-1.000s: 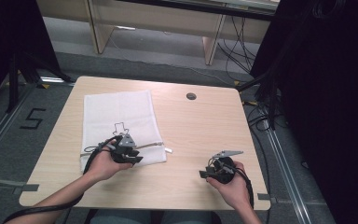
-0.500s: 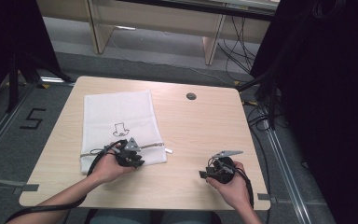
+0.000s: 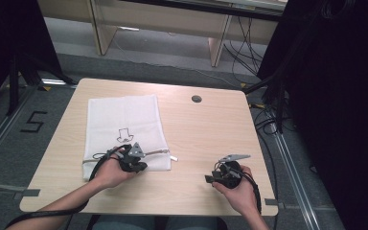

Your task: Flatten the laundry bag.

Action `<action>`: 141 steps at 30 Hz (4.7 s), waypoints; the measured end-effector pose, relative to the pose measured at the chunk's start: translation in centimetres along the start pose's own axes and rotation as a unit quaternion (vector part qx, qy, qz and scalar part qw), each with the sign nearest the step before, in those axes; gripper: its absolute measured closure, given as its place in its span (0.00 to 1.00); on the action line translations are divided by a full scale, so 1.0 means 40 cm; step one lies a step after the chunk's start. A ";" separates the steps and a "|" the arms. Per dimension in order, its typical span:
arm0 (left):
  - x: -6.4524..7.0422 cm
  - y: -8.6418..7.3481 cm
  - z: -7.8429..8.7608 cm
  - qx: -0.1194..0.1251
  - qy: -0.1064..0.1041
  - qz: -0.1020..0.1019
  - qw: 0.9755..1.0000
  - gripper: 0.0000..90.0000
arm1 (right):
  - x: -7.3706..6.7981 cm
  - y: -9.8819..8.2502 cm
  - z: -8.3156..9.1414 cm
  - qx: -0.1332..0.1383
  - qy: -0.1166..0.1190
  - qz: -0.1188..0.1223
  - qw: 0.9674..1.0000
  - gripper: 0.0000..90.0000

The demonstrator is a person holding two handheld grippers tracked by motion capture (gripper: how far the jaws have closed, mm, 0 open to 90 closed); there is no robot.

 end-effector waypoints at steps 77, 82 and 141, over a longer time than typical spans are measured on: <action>0.165 0.032 0.102 0.044 -0.191 -0.119 0.973 0.66 | -0.038 0.057 -0.008 0.009 0.036 0.029 0.999 0.72; 0.001 0.031 0.165 0.060 -0.051 -0.026 0.997 0.61 | -0.068 0.101 -0.038 0.016 0.027 0.048 0.998 0.74; -0.118 -0.017 0.026 -0.032 0.038 0.064 0.997 0.75 | -0.012 0.124 -0.132 -0.103 -0.030 0.028 0.994 1.00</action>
Point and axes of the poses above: each handheld gripper's, and its own axes: z roughly backward along the jaws, y roughly out of its top, x roughly to its right, the point moved 4 cm from there along -z, roughly forward along the jaws, and after that the axes turned 3 degrees about z, right-handed, at the moved point
